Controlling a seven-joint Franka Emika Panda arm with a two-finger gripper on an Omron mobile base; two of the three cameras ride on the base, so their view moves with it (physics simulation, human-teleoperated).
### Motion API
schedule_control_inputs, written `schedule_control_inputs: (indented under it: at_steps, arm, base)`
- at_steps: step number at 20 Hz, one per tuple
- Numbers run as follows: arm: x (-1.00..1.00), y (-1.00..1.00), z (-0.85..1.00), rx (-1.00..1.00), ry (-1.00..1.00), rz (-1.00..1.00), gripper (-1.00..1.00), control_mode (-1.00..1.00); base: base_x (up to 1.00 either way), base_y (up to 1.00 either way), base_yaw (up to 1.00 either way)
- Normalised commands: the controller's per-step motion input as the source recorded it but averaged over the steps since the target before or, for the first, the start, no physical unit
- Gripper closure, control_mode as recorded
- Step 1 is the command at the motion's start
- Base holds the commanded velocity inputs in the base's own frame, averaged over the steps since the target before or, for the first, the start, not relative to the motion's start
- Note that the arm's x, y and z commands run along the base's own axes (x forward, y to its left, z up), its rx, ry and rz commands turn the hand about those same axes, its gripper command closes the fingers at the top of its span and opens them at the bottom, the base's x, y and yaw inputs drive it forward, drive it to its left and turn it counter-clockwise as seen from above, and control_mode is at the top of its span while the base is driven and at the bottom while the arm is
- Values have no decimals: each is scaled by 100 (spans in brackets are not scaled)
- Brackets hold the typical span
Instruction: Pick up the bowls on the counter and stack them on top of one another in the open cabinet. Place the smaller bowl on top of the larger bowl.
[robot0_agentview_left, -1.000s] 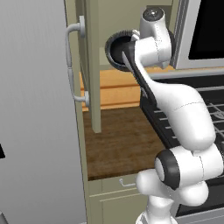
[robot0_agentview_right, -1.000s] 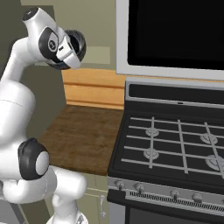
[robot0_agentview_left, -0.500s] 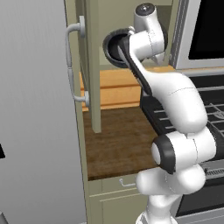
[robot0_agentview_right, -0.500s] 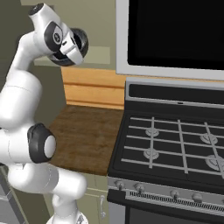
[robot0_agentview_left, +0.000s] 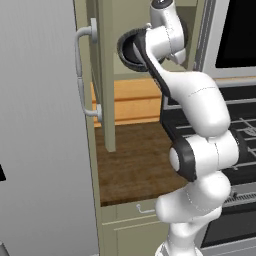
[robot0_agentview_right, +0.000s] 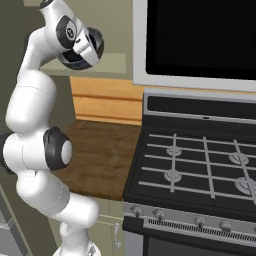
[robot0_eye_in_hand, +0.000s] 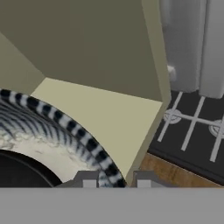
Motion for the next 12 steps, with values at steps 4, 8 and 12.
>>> schedule_control_inputs:
  at_steps: [4,8,12]
  arm:
    - [0,-4,26,2,-1,-14,100,-100]
    - [22,0,-2,1,-5,-21,100,-100]
    - [25,0,-14,0,-4,-22,100,-100]
  base:
    - [0,0,0]
    - [0,0,0]
    - [0,0,0]
